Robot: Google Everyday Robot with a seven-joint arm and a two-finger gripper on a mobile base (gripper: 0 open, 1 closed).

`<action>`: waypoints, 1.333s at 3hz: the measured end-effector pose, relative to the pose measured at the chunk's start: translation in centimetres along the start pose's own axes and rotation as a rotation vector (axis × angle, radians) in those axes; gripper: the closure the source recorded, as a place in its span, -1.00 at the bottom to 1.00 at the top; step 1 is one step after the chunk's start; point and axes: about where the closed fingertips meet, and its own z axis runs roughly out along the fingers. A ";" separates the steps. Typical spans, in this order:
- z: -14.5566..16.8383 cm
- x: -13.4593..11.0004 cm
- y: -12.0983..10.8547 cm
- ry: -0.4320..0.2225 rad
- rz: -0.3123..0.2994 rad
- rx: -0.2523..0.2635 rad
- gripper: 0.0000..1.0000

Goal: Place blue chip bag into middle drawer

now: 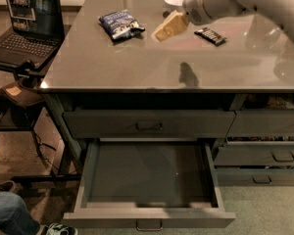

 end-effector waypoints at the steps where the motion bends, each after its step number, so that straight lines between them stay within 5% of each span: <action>1: 2.0 1.0 0.3 -0.020 -0.024 -0.030 -1.00; 2: 1.9 0.9 0.4 -0.019 -0.027 -0.029 -1.00; 3: 4.4 1.7 0.3 -0.070 0.012 -0.087 -1.00; 4: 11.1 1.6 1.5 -0.187 0.108 -0.215 -1.00</action>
Offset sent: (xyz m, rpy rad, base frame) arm 0.0123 0.0064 -0.0181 0.0061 -0.0054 0.0437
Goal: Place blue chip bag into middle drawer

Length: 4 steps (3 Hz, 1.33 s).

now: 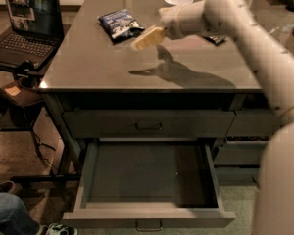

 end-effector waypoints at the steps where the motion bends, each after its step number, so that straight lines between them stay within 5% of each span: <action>1: 1.0 2.1 -2.5 -0.031 0.051 0.017 -1.00; 2: 1.0 2.1 -2.5 -0.031 0.051 0.017 -1.00; 3: 2.6 1.3 -3.6 0.032 0.004 0.069 -1.00; 4: 5.4 -1.8 -4.9 0.120 -0.101 0.110 -1.00</action>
Offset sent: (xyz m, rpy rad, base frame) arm 0.0238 -0.0117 -0.0167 0.0561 0.0175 -0.0214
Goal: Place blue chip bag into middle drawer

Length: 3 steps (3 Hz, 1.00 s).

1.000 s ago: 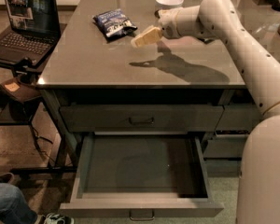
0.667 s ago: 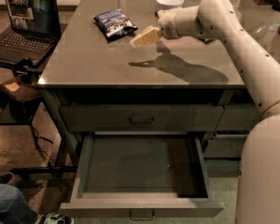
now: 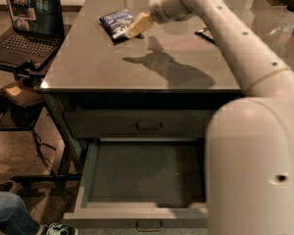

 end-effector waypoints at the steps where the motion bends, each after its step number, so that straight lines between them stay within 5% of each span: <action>1: 0.8 -1.8 -0.1 -0.009 -0.023 0.005 -1.00; 2: 3.7 0.2 1.9 -0.026 0.014 -0.089 -1.00; 3: 6.0 -1.0 1.1 -0.111 0.059 -0.131 -1.00</action>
Offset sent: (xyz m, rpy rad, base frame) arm 0.0483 0.0210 -0.0130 0.1407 0.0620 0.1267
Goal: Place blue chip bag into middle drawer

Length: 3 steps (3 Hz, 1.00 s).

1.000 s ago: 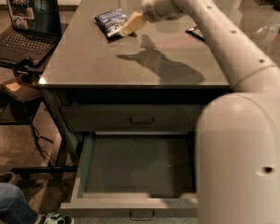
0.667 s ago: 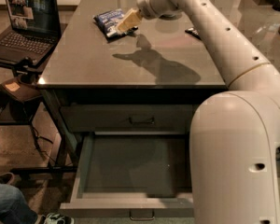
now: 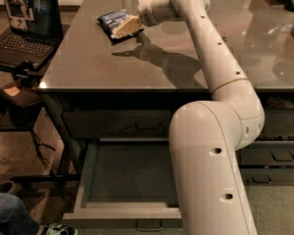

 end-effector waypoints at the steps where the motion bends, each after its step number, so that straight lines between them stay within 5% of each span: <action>1: 0.1 0.0 0.1 0.000 0.000 -0.001 -1.00; 2: 0.5 0.9 -1.9 0.071 0.041 0.083 -1.00; 3: 0.6 0.9 -1.8 0.071 0.040 0.082 -1.00</action>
Offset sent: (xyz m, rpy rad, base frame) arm 0.0553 -0.0318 0.0116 -0.1239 0.0087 -0.3160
